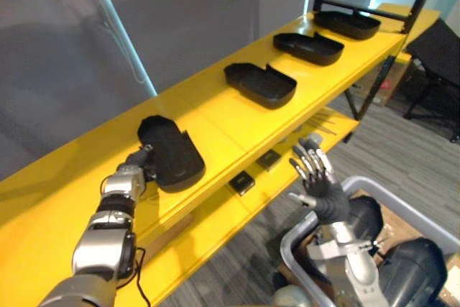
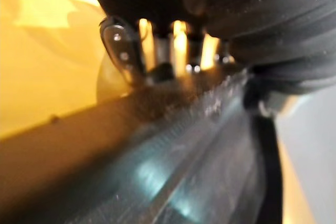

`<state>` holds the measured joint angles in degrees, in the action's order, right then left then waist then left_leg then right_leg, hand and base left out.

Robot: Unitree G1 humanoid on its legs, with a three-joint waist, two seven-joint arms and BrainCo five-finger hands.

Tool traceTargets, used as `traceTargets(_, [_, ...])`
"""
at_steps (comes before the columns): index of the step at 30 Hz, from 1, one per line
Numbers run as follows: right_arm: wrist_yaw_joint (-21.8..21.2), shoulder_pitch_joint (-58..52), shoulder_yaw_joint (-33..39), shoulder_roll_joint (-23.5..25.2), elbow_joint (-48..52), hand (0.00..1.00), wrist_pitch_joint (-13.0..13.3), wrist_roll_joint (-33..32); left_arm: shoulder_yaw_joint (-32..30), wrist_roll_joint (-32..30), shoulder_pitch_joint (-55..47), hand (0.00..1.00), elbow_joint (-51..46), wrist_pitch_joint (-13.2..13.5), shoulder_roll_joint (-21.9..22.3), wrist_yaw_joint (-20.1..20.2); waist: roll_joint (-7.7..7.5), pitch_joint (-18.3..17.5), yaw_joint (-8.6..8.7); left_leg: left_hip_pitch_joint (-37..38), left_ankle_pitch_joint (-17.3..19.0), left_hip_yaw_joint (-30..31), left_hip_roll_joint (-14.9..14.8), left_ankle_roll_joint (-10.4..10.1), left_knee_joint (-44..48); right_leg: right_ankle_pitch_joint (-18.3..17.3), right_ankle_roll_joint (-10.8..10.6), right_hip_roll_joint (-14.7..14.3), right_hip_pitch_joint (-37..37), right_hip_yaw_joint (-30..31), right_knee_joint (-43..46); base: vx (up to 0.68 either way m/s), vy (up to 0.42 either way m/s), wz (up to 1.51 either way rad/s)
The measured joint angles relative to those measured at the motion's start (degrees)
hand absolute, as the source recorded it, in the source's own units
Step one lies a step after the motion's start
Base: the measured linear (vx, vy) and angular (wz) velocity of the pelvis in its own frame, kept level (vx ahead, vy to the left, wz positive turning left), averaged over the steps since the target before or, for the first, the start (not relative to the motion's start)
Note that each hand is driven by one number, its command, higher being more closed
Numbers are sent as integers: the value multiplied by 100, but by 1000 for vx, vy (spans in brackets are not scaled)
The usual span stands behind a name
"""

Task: Walk over and take plastic housings, then place them on the shelf

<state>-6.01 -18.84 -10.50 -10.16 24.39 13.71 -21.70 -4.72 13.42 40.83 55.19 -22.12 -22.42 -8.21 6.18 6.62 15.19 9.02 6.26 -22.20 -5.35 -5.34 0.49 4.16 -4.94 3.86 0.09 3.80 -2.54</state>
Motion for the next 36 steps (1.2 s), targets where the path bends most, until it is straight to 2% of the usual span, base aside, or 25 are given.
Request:
traceTargets(3, [0, 36, -1, -38, -4, 0, 59, -1, 197, 5, 57, 0, 0, -2, -87, 95, -6, 6, -1, -6, -5, 77, 1, 1, 2, 5, 0, 13, 19, -67, -12, 2, -16, 11])
traceTargets(8, [46, 300, -191, -94, -36, 0, 374, -3, 382, 9, 206, 0, 0, -15, -187, 195, -71, 73, -16, -22, -25, 252, 15, 8, 1, 54, -1, 53, 167, -230, -173, -8, -19, 16])
traceTargets(11, [141, 482, -343, -150, -202, 0, 411, -7, 512, 8, 345, 0, -30, 107, -202, 131, -75, 78, -93, -54, -39, 375, 22, 14, 2, 64, 1, 73, 209, -343, -200, -4, -19, 21])
traceTargets(12, [193, 517, -368, -151, -293, 0, 446, -3, 538, -8, 449, 0, -73, 176, -202, 23, -78, 80, -101, -107, -57, 444, 34, 23, 3, 64, 2, 92, 205, -403, -200, -11, -17, 27])
traceTargets(13, [290, 543, -378, -150, -384, 0, 500, -4, 539, -109, 588, 0, -175, 305, -211, -166, -84, 89, -181, -121, -78, 460, 45, 36, -8, 65, 2, 104, 203, -426, -200, -17, -19, 23])
traceTargets(16, [718, 739, -355, -147, -534, 0, 650, -5, 545, -245, 756, 0, -688, 743, -521, -531, -84, 89, -254, -127, -81, 549, 47, 38, -6, 64, 3, 112, 230, -493, -200, -14, -16, 12])
traceTargets(17, [854, 813, -307, -148, -536, 0, 727, -5, 557, -246, 774, 0, -964, 921, -648, -532, -84, 89, -262, -131, -88, 606, 48, 38, -6, 62, 6, 117, 259, -541, -200, -17, -20, 17])
traceTargets(18, [898, 839, -295, -148, -536, 0, 778, -5, 557, -210, 776, 0, -1119, 973, -676, -531, -84, 88, -291, -122, -90, 624, 47, 37, -5, 60, 10, 118, 279, -554, -201, -22, -19, 16])
traceTargets(19, [991, 905, -202, -150, -536, 0, 851, 28, 560, -44, 764, 0, -1440, 1052, -682, -526, -84, 88, -383, -111, -91, 655, 45, 36, 1, 56, 15, 119, 314, -580, -203, -23, -17, 14])
traceTargets(21, [1044, 1047, -82, -144, -536, 0, 861, 130, 503, 255, 574, 0, -2112, 1158, -678, -525, -85, 88, -454, -122, -140, 769, 56, 40, -33, 57, 14, 130, 358, -736, -202, -36, -30, 29])
traceTargets(22, [1098, 1148, 25, -151, -536, 0, 841, 238, 305, 430, 145, 0, -2848, 1281, -635, -533, -80, 85, -515, -106, -162, 836, 52, 38, -47, 57, 14, 129, 411, -851, -202, -38, -34, 31])
traceTargets(23, [1113, 1197, 82, -151, -535, 0, 834, 239, 167, 475, -99, 0, -3189, 1365, -602, -548, -78, 84, -539, -107, -169, 900, 51, 34, -47, 57, 14, 128, 425, -873, -202, -36, -30, 27])
traceTargets(25, [1146, 1323, 442, -151, -536, 0, 728, 217, -331, 564, -985, 0, -4346, 1626, -347, -556, -78, 84, -630, -113, -217, 973, 52, 37, -74, 56, 14, 136, 469, -1006, -202, -41, -29, 31])
traceTargets(26, [1160, 1358, 909, -150, -547, 0, 643, 101, -645, 579, -1744, 0, -5300, 1856, 19, -648, -85, 80, -758, -113, -259, 1100, 59, 38, -105, 54, 12, 143, 537, -1173, -204, -45, -29, 38])
traceTargets(29, [1154, 1481, 1400, -149, -701, 0, 600, -133, -1140, 582, -2844, 0, -6394, 2336, 571, -882, -131, 49, -972, -133, -313, 1279, 75, 27, -122, 43, 11, 139, 604, -1358, -210, -56, -33, 39])
traceTargets(30, [1134, 1489, 1507, -134, -721, 0, 580, -106, -1376, 567, -3396, 0, -6979, 2707, 892, -1076, -181, -10, -1074, -203, -360, 1390, 93, 30, -136, 20, 14, 150, 599, -1482, -212, -62, -34, 39])
traceTargets(32, [1108, 1503, 1512, -96, -717, 0, 527, -92, -1496, 439, -3910, 0, -7524, 3159, 1233, -1222, -234, -48, -1200, -208, -417, 1447, 99, 25, -210, 15, 18, 153, 593, -1537, -229, -38, -17, 21])
traceTargets(33, [1135, 1688, 1771, 333, -749, 0, 653, 275, -1433, 703, -5108, 0, -8275, 4547, 2074, -837, -713, -441, -1413, -202, -621, 1681, 136, -2, -493, -34, 22, 220, 612, -1814, -210, -10, -2, 3])
traceTargets(36, [1135, 1689, 1771, 333, -749, 0, 653, 275, -1433, 703, -5108, 0, -8275, 4547, 2074, -837, -725, -438, -1413, -202, -622, 1682, 137, -1, -494, -34, 22, 221, 611, -1814, -210, 0, 0, 0])
